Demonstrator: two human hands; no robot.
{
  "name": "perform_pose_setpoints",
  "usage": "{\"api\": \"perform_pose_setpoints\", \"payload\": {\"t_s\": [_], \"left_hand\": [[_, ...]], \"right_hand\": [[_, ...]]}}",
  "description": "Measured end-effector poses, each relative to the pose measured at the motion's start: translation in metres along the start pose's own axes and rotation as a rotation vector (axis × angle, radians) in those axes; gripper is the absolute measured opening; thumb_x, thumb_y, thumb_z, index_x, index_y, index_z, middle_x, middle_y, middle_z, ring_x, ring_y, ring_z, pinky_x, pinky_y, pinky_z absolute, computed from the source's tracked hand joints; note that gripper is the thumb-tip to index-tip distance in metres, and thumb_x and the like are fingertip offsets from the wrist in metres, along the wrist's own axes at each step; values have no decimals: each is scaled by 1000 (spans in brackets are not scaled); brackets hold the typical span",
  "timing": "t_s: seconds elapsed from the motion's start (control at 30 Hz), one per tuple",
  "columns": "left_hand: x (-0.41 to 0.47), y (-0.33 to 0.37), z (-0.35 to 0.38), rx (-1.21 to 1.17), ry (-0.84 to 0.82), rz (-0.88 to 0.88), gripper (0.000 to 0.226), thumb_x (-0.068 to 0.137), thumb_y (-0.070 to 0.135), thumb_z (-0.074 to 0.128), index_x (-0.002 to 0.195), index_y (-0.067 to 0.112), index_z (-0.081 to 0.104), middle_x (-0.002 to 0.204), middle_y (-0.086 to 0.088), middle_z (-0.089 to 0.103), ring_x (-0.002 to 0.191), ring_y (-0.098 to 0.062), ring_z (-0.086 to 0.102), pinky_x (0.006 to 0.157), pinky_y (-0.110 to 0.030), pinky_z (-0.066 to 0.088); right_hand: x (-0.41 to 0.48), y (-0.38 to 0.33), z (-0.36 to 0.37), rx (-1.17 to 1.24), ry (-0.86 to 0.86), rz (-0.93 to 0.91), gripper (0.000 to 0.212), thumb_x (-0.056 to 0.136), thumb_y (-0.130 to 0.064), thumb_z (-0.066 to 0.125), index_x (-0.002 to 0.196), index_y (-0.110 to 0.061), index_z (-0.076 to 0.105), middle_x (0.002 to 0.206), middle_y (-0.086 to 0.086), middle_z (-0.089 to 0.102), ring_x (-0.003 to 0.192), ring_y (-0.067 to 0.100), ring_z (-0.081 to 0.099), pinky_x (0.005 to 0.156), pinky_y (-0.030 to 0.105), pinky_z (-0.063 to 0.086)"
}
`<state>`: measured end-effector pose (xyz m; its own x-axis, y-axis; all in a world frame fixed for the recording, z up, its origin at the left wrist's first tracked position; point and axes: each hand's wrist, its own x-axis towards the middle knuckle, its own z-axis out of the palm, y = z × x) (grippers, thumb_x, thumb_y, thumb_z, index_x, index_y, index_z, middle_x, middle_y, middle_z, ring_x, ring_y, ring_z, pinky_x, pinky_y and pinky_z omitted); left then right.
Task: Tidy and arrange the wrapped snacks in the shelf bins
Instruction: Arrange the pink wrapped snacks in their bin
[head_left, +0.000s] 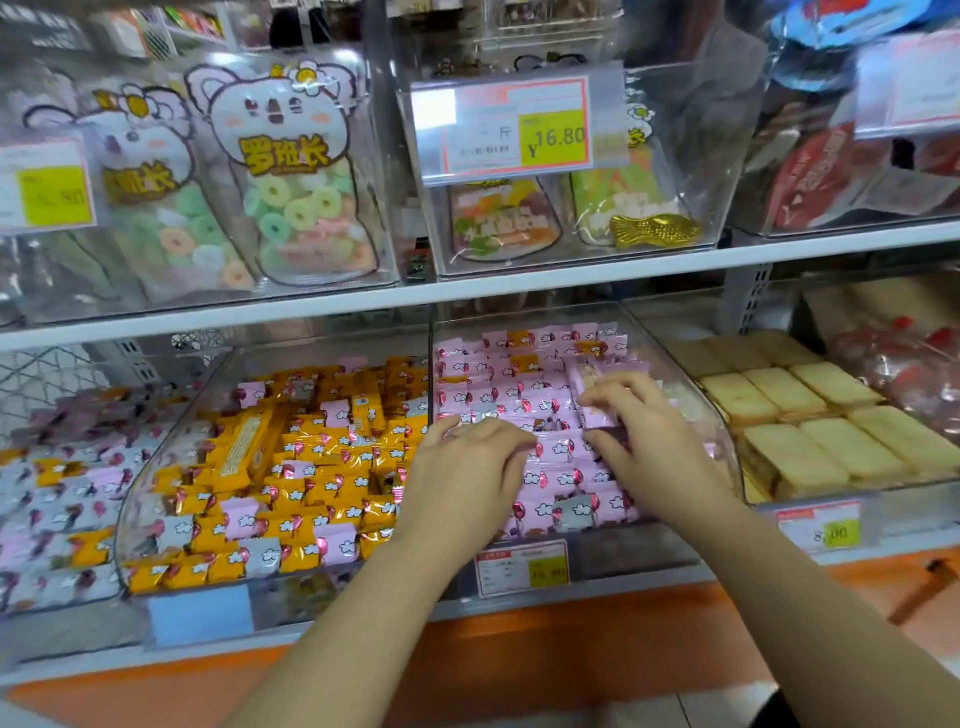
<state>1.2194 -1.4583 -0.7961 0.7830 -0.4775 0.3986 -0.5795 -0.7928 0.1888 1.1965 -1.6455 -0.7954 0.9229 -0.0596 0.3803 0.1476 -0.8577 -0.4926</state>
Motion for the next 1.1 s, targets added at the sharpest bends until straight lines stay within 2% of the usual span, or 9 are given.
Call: {"api": "perform_pose_setpoints", "payload": {"t_s": [0.17,0.3,0.47,0.57,0.67,0.8,0.9,1.0,1.1], "left_hand": [[-1,1,1,43,-17,-13,28,99,34,41,115,36,64,119,20,61,106,-1,56,108,-25,17],[8,8,-4,-3,-63,-54,32,100,34,38,128,37,53,132,18,51,118,-5,47,106,-27,21],[27,26,0,-152,-164,12,43,100,31,39,143,35,36,151,10,28,137,-15,28,113,-36,25],[34,35,9,-179,-225,55,45,101,33,35,146,36,30,158,10,12,143,-15,12,116,-37,15],[38,38,17,-142,-265,58,46,102,35,31,147,38,24,159,11,0,146,-16,2,116,-36,6],[37,36,19,-107,-273,37,43,101,33,32,144,38,27,159,11,3,145,-20,14,118,-40,11],[36,36,16,-101,-273,15,42,102,32,32,143,38,28,158,13,4,139,-26,28,116,-39,17],[34,37,16,-96,-279,-6,42,102,32,30,143,40,26,158,16,1,134,-23,34,116,-39,16],[33,36,19,-88,-263,9,41,102,33,28,142,42,25,157,17,-1,132,-21,38,117,-37,10]], "right_hand": [[5,4,-7,5,-145,-32,35,92,-11,54,126,-21,56,140,-8,45,126,12,44,101,19,30],[4,2,-15,40,-200,-50,41,94,-7,48,131,-24,53,143,-10,43,131,9,40,107,19,26],[1,18,-46,-45,-20,-16,31,90,-17,57,120,-24,63,126,-9,59,120,13,50,106,38,35],[-3,34,-56,-136,20,39,25,87,-17,60,109,-23,69,125,-6,60,119,19,49,107,43,32],[-4,44,-53,-253,-32,88,25,88,-22,55,109,-27,69,134,-6,53,126,21,41,110,47,25],[13,46,-48,-367,-68,147,32,94,-23,42,120,-30,61,141,-2,43,134,19,31,115,47,12],[33,42,-42,-437,-139,192,35,94,-20,46,125,-30,57,140,2,42,132,21,35,114,48,12],[44,42,-32,-495,-132,229,35,90,-11,51,120,-26,60,130,5,48,121,24,45,111,44,24],[48,47,-24,-456,-91,274,29,90,-10,51,113,-21,65,116,7,56,103,26,56,93,39,43]]}}
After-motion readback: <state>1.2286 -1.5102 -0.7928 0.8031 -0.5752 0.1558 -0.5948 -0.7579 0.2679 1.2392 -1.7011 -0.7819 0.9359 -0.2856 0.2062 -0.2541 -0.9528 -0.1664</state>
